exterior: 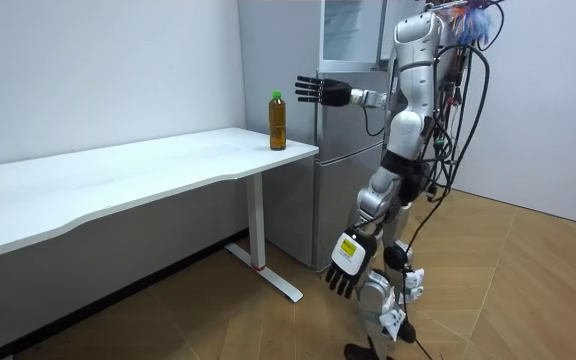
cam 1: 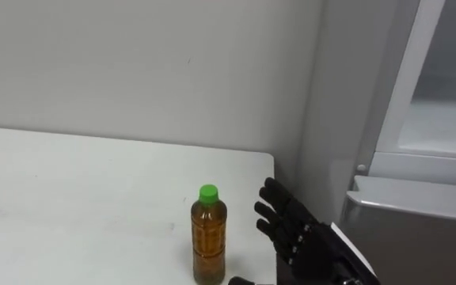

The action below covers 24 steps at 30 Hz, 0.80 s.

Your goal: Put the bottle in the upper fridge

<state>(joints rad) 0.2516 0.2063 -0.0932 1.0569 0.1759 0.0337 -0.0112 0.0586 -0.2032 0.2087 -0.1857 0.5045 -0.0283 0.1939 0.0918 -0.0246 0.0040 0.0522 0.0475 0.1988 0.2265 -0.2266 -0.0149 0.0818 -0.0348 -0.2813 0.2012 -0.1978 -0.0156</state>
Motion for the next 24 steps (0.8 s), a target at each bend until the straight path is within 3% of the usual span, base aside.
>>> perform_trajectory([
  [5,-203,-65,-7,-15,386,42,-4,0,-303,40,491,829,-51,-55,-748,0,110,34,21,-50,8,-104,97,0,1,80,-23,-234,11,1,0,11],
  [14,-278,-326,-96,-8,542,121,-5,0,-1180,104,476,2196,-51,-151,-2285,0,259,166,80,-156,-52,-421,101,34,46,150,-80,-517,4,0,-1,10],
  [17,-277,-343,-94,-9,542,127,-9,0,-1186,109,480,2203,-45,-365,-2565,0,300,156,73,-222,-81,-480,107,47,61,146,-84,-557,-36,-5,7,8],
  [24,-333,-345,-101,-8,544,319,-221,0,-1435,106,510,2934,-199,-418,-3176,0,421,105,56,-249,-107,-647,143,56,60,192,-148,-751,-128,0,27,6],
])
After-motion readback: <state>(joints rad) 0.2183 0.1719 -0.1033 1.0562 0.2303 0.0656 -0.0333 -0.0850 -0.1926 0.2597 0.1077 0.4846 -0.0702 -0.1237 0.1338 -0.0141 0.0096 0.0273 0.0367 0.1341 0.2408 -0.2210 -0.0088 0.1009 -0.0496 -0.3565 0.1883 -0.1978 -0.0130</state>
